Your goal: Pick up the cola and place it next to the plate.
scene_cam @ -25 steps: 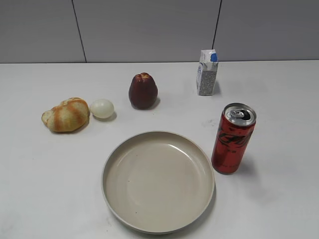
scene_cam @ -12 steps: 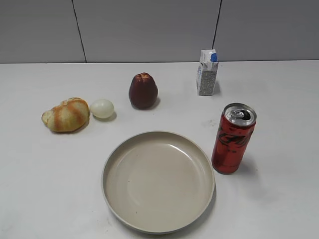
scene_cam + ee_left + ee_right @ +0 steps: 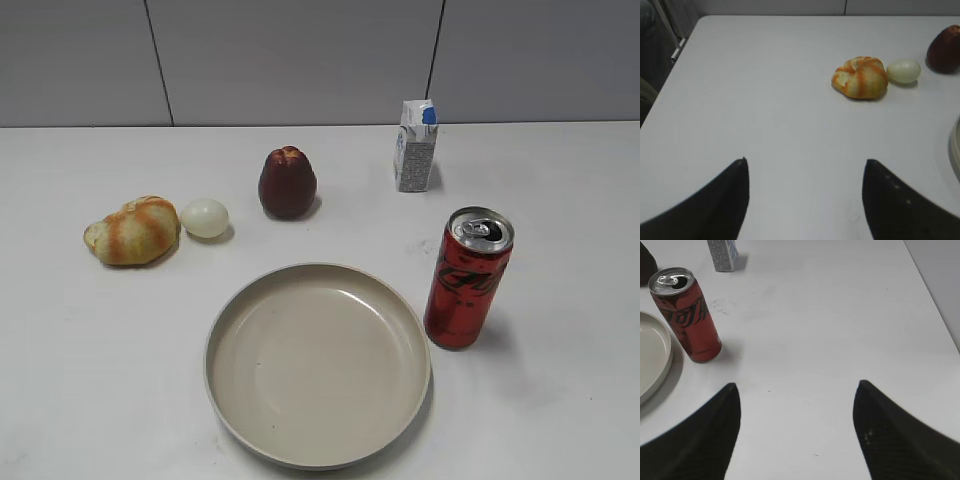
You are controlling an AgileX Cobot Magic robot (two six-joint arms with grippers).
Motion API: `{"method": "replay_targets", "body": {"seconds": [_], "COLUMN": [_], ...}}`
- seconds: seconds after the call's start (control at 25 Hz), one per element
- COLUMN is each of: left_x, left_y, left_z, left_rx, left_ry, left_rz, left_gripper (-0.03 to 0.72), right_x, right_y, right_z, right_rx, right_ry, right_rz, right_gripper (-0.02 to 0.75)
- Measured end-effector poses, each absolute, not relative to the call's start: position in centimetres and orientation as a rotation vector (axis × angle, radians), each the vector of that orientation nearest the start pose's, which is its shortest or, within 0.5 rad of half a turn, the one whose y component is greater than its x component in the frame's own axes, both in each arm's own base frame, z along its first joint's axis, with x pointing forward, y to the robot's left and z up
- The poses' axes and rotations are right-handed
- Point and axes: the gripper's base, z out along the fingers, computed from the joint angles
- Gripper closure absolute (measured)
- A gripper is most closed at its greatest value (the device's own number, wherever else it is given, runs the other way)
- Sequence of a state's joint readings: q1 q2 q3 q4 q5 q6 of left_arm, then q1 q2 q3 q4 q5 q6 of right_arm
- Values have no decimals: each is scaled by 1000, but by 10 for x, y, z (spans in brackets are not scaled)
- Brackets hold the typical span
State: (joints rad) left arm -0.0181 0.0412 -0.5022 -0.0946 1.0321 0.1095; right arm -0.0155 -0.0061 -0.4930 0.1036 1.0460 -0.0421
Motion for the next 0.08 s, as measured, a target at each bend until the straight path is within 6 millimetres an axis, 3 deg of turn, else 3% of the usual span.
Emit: {"method": "replay_targets", "body": {"seconds": [0.08], "left_x": [-4], "left_y": [-7], "left_z": [280], "left_rx": [121], "left_ry": [2013], "left_rz": [-49], "left_gripper": [169], "right_x": [-5], "right_y": [8], "right_z": [277], "right_rx": [-31], "right_ry": [2027], "right_rz": [87], "right_gripper": [204]}}
